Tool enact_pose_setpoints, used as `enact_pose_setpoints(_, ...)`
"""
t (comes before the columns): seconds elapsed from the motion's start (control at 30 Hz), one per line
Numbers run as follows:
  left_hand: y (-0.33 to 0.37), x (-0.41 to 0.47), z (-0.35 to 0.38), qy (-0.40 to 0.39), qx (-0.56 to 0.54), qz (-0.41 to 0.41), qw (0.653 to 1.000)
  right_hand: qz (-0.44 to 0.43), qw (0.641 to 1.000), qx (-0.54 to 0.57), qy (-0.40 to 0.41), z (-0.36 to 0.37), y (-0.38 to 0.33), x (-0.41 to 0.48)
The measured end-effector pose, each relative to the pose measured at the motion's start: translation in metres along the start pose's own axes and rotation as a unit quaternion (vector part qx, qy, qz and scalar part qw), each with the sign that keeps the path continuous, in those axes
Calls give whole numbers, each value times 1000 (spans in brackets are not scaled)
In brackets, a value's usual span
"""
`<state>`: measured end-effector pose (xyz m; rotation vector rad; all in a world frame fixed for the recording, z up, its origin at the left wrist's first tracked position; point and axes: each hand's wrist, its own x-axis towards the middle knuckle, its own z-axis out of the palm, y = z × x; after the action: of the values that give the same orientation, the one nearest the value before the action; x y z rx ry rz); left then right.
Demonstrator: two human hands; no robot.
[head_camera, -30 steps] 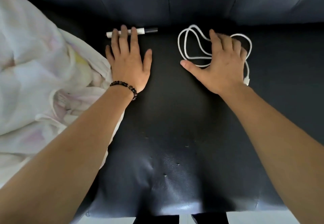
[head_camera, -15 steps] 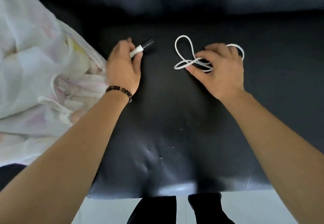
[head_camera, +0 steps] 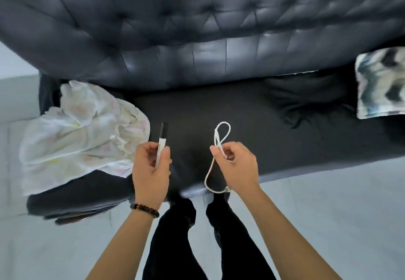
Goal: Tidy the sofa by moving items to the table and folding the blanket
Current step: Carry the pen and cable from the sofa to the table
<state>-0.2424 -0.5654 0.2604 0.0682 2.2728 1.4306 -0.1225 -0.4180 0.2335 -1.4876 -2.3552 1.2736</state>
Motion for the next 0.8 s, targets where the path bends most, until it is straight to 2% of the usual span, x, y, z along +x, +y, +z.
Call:
enact_pose_setpoints(0.13,121,-55,-45,-3,-40,105,994,-22,990,105,91,-116,-83,-60)
enact_pose_setpoints(0.3,207,-106,-92,-34,-85,227,970,-81,968,151,182,-207,-137,-125)
enact_pose_setpoints(0.47,225,-126,-117,-112,-89,266,953,-49,945,157,282,-228,-149,-188)
enact_pose_setpoints(0.67,212,-147,-95,-258,-79,255,929,61,897,156,410,-214,-120,-289)
enact_pose_setpoints(0.8,222,-204,-46,-387,-75,263,881,131,839,155,505,-232,-80,-375)
